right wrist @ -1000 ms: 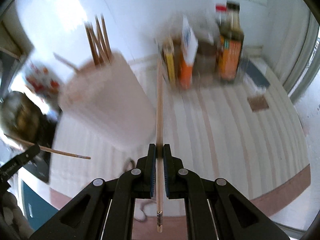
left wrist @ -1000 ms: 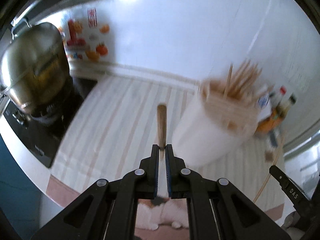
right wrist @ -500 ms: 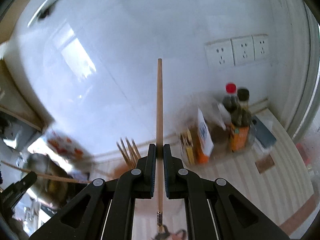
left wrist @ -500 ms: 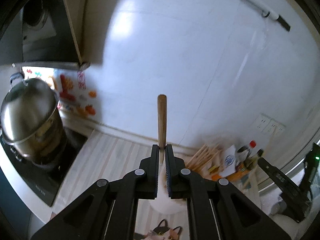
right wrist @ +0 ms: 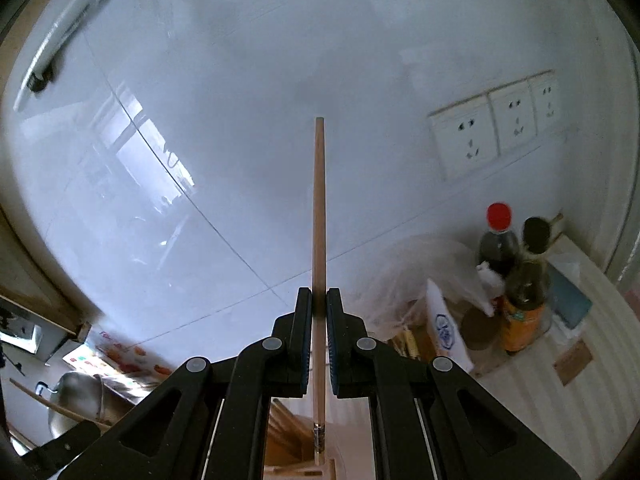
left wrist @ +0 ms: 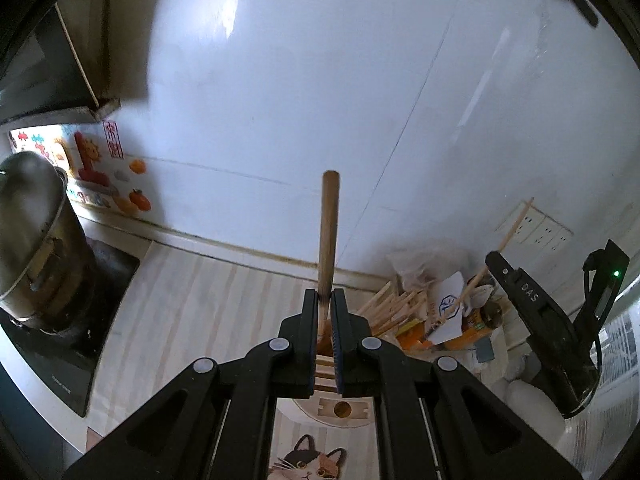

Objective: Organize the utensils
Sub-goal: 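Raise both chopsticks over the pink holder, insert them and open both tools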

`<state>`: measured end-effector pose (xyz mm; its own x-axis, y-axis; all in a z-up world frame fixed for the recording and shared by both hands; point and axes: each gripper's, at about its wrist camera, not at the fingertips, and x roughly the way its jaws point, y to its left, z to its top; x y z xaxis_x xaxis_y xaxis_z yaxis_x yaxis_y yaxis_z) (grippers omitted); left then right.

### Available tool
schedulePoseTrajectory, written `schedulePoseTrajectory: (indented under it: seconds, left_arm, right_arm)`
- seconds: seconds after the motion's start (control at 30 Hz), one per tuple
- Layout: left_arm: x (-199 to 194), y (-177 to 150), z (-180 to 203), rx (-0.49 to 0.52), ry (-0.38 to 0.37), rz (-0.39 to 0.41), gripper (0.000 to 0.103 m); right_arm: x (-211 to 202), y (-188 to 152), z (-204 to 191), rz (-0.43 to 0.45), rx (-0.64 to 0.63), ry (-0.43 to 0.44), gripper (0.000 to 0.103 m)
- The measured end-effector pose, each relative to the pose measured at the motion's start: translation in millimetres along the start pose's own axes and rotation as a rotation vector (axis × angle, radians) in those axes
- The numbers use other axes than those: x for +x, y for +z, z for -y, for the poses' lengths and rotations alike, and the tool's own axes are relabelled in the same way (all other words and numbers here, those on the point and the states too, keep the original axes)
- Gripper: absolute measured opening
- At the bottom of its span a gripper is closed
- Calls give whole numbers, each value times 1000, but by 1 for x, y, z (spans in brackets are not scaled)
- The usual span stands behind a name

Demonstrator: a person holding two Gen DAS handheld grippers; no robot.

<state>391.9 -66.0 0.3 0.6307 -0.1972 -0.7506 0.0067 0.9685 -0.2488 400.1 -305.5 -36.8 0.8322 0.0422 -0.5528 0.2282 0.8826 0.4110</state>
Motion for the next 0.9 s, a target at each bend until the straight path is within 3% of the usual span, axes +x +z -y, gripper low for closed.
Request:
schedulePoseTrajectory:
  seconds: [0.2,0.4,0.5,0.53,0.63,0.67,0.73,0.8,0.83,0.9]
  left_arm:
    - [26,-3,2,8,10,-55,4]
    - [35,-9,4,17,2,-111,6]
    - [30,-11,1,20,14,-114,13]
    - [28,-10,-1,20,28,-106,21]
    - [16,-12,-8,16,59,-62,64]
    - [13,-13,-11,14,71,-50,70]
    - [6,-17,-16,25,89,-26,70]
    - [5,-22,-21,41,116,-22,81]
    - [4,-26,-24,50,129,-21,91]
    - [3,-34,-27,64,148,-9,96]
  right_arm:
    - [26,-14,-4,-21,12,38,7]
    - [33,-31,-22,-61,-79,76,8]
    - [31,-37,-26,-110,-130,93,9]
    - [29,-39,-27,-121,-148,93,11]
    - [13,-42,-28,-111,-176,86,33]
    - [6,-43,-28,-104,-185,81,37]
    - [-5,-45,-28,-98,-199,65,43]
    - [-20,-49,-30,-87,-223,34,55]
    - [-27,-52,-30,-79,-232,27,57]
    - [-43,-59,-31,-67,-259,-12,67]
